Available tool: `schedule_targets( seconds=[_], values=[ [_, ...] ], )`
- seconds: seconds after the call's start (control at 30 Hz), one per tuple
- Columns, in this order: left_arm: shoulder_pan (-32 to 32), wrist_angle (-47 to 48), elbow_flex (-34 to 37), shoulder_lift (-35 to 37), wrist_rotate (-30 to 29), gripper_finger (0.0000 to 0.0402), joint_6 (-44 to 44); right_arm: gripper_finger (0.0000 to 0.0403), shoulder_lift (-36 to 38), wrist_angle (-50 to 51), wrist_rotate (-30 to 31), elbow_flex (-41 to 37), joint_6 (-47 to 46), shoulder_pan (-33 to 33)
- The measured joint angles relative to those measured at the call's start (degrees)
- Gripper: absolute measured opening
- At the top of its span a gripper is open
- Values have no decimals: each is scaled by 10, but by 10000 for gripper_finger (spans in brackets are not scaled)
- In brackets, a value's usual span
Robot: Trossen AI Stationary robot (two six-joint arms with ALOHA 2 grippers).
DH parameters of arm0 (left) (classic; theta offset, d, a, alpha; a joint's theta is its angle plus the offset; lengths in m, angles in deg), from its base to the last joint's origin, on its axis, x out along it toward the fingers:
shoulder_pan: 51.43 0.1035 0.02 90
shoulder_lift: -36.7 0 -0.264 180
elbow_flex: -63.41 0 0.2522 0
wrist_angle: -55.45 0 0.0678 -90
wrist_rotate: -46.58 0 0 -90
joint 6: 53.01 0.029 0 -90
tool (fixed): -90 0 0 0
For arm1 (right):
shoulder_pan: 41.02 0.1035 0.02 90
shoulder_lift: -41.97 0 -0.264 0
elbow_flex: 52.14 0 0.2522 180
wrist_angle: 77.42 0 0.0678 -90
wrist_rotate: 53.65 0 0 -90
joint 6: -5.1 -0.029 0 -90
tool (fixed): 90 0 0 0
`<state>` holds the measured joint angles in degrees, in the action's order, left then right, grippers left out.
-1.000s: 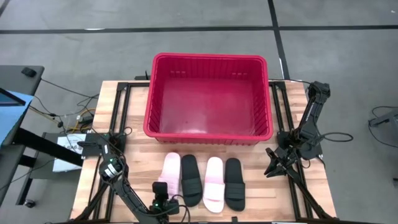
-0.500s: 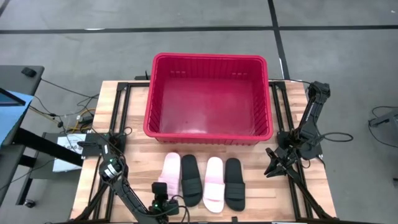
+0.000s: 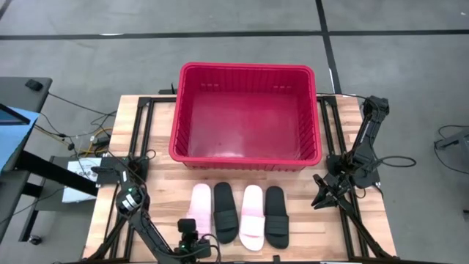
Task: Pick and place slides into bin
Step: Put the left pink slide into the red container
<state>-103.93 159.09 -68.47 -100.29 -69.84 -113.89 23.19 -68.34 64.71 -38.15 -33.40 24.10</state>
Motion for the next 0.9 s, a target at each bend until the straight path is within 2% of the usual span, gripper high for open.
schedule_targets(
  seconds=[0.47,0.9],
  values=[
    [-26,1,-36,0,-3,0,-49,57,0,0,0,0,0,0],
    [-34,1,-108,0,-19,0,-35,57,0,0,0,0,0,0]
  ],
)
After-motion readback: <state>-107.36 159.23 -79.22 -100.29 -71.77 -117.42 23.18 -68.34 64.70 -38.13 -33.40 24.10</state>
